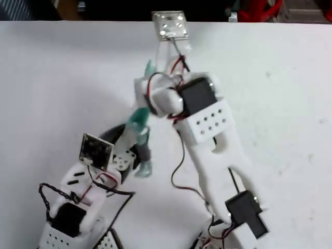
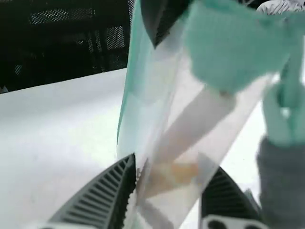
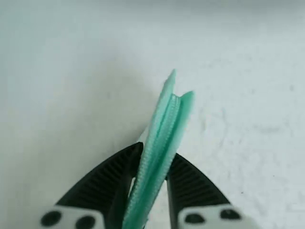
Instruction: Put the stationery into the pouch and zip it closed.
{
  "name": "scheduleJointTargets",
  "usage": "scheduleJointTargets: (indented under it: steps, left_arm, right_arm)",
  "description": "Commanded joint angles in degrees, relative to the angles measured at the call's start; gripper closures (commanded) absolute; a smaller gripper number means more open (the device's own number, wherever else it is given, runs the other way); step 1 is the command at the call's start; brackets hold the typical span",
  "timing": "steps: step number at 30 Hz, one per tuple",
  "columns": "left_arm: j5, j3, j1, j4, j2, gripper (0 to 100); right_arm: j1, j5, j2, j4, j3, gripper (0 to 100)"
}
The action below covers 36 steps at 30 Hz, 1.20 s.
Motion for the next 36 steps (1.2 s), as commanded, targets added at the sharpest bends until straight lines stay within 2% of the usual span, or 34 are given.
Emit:
scheduleJointTargets:
  steps: [1,7,12,15,20,23,25,29,36]
  left_arm:
    - [-3.5,-4.7,-0.9,3.4,-0.1,80]
    - [-4.9,-5.3,-0.9,3.9,-0.1,85]
    - [-4.8,-5.4,-0.9,3.9,-0.1,86]
    - [-4.0,-6.2,-1.1,4.7,-0.1,86]
    - [5.6,-7.2,-8.0,4.6,-0.1,86]
    - [7.9,-6.3,-10.7,3.0,-0.1,86]
    - [7.6,-4.7,-10.7,1.1,-0.1,86]
    - [5.3,-2.0,-10.5,-2.5,-0.1,86]
    - [4.9,0.0,-8.6,-4.7,0.1,86]
  right_arm:
    - [6.1,6.6,1.5,-0.1,-1.8,98.1]
    - [12.8,20.2,11.6,-0.9,-1.9,98.1]
    - [20.5,30.2,20.3,-7.6,-1.8,98.1]
    - [23.5,32.4,24.8,-9.8,-1.8,98.1]
    - [24.7,32.1,30.2,-10.8,-1.8,98.1]
    - [24.1,31.8,32.6,-11.5,-1.8,98.1]
    - [23.7,29.3,34.3,-12.4,-1.8,98.1]
    - [25.8,16.7,37.8,-13.1,-1.8,98.1]
    - [33.4,-0.3,43.9,-18.7,-1.8,98.1]
